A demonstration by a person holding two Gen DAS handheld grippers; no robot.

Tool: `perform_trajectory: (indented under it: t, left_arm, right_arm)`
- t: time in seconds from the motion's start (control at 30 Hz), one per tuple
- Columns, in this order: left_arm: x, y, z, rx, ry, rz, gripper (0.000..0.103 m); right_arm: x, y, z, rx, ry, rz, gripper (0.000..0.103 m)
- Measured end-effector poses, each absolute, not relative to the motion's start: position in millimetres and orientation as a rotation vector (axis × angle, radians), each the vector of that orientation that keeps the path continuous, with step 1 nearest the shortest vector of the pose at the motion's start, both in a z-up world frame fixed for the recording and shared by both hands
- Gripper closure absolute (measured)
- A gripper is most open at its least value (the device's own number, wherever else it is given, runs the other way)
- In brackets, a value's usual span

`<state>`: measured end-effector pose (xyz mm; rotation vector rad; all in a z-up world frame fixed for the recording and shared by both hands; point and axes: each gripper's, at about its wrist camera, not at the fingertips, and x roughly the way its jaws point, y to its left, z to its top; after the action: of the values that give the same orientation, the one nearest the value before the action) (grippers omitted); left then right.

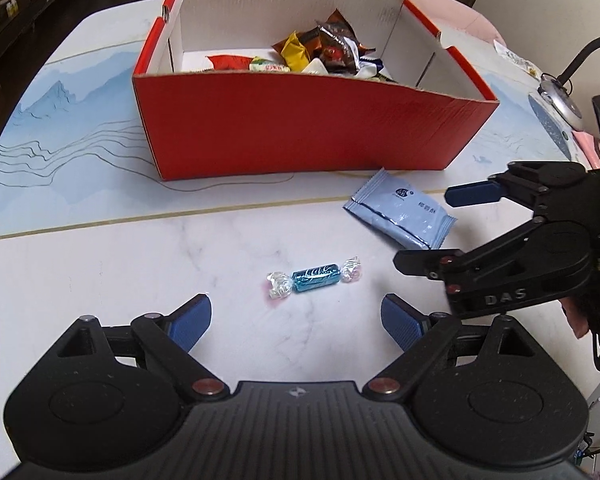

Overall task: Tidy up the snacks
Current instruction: 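Grasp the pale blue packet with the right tool while the left tool grasps the blue wrapped candy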

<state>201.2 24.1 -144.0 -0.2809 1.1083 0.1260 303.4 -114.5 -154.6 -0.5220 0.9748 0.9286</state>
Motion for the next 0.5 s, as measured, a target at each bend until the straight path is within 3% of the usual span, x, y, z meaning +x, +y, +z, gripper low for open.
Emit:
perform_trajectory:
  t: [0.5]
  left_arm:
    - [216.7,22.2,-150.6,-0.234,1.126,0.079,0.011]
  right_arm:
    - [303.2,-109.4,-165.2,-0.593,0.948,0.912,0.053]
